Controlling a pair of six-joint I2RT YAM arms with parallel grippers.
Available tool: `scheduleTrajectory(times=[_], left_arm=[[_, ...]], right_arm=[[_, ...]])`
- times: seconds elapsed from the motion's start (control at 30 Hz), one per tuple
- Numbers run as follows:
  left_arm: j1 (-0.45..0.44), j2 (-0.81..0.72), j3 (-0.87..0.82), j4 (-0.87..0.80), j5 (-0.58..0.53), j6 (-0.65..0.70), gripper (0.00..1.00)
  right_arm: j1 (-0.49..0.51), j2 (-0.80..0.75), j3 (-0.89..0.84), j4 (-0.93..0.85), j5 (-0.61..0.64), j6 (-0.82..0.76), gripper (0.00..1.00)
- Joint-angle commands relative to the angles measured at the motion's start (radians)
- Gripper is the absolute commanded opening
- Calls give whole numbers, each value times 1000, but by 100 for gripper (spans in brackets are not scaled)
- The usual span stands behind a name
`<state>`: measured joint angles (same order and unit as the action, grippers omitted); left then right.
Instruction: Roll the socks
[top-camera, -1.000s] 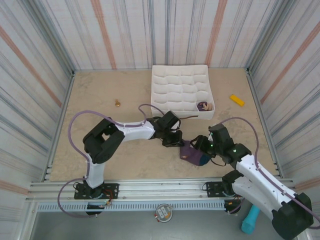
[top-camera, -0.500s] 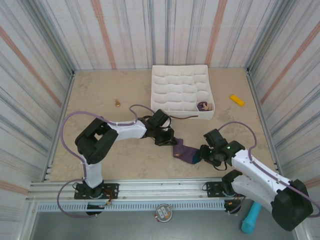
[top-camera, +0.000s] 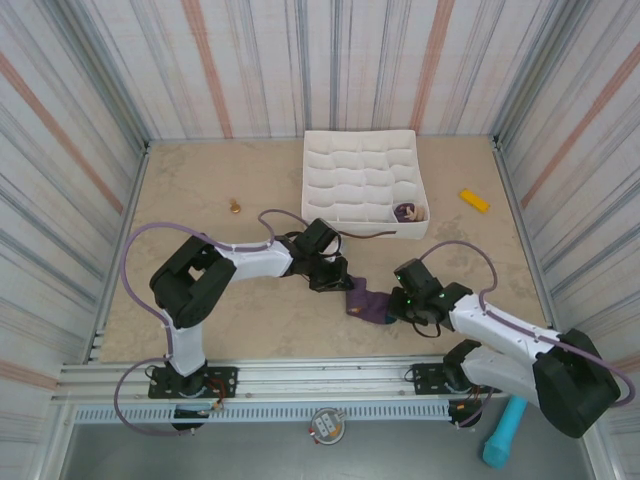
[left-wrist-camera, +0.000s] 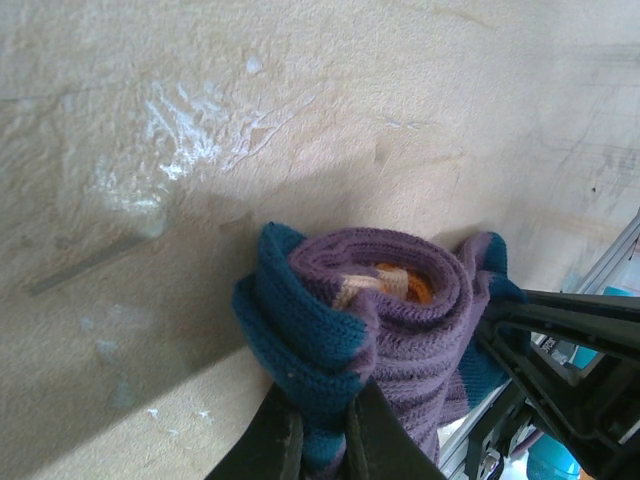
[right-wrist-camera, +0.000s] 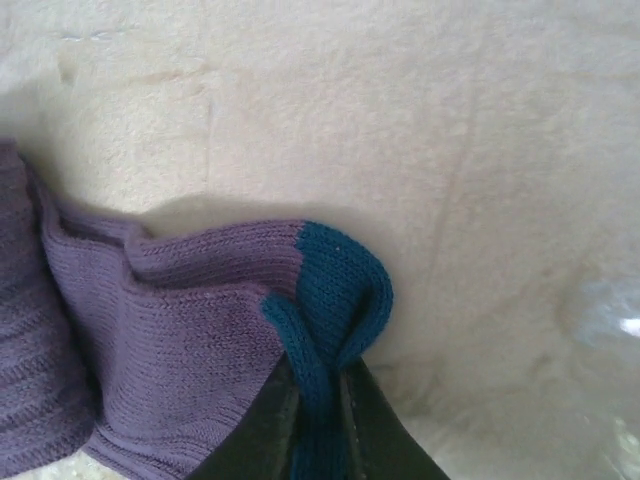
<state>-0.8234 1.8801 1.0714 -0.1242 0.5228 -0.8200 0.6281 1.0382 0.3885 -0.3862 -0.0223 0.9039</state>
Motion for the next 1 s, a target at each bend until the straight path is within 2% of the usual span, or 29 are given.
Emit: scheduleTrajectory(times=[0.0, 0.23, 0.37, 0.57, 0.77, 0.87, 0.97], left_arm=[[10, -24, -33, -39, 9, 43, 0], [23, -87, -130, 56, 43, 10, 0], [24, -166, -213, 129, 3, -29, 0], [30, -214, -232, 23, -87, -24, 0], [30, -252, -251, -89, -224, -112, 0], [35, -264, -261, -135, -271, -149, 0], [45, -277, -284, -137, -285, -183, 0]], right_arm=[[-8, 56, -23, 17, 32, -25, 0], [-91, 234, 122, 71, 30, -201, 0], [-106, 396, 252, 109, -9, -301, 0], [-101, 565, 409, 178, -51, -379, 0], [-47, 667, 516, 209, -77, -470, 0], [-31, 683, 555, 195, -48, -476, 0], [-31, 661, 559, 210, -61, -478, 15]])
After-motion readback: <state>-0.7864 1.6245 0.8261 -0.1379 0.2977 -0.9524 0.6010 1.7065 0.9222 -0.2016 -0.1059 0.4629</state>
